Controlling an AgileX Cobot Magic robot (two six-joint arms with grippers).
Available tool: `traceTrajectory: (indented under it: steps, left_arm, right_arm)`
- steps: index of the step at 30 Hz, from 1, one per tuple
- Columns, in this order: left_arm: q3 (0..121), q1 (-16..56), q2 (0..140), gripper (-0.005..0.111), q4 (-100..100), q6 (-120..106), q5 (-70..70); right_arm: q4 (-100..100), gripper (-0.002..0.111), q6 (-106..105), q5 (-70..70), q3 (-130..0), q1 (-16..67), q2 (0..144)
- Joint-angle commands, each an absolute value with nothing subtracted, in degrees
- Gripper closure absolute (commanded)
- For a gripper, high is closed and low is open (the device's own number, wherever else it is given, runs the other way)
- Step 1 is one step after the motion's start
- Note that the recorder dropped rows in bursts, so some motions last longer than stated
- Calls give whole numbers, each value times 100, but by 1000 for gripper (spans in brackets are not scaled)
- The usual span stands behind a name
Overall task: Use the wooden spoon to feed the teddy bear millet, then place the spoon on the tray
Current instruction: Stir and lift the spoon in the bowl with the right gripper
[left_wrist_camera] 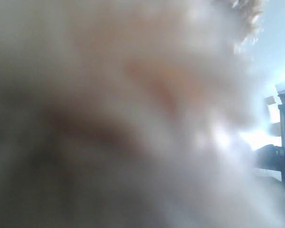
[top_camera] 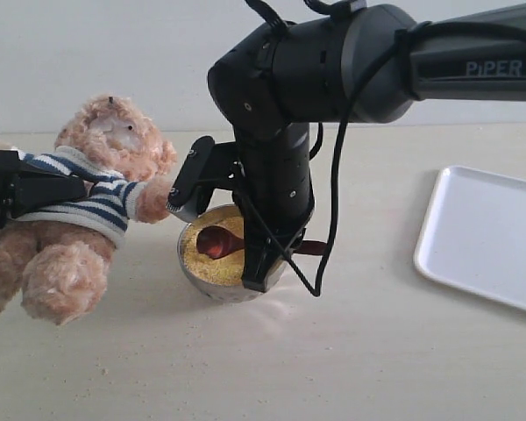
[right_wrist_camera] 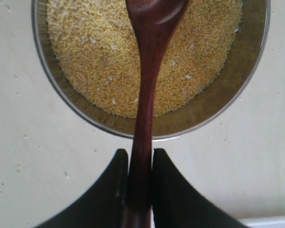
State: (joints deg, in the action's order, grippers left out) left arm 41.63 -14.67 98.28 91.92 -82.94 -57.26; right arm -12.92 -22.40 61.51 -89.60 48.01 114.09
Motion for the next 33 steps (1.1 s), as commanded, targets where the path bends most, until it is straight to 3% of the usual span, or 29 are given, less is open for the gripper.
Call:
traceTrajectory:
  steps: [1,33]
  left_arm:
    - [4121,-1477,9801,102,9222,-8328,-5852]
    - [4121,-1477,9801,102,9222,-8339,-5852]
  right_arm:
    - [-1042,109,-2399,6197,-8996,4793,11381]
    - [-975,109,-2395,6406,-8996,4781,11326]
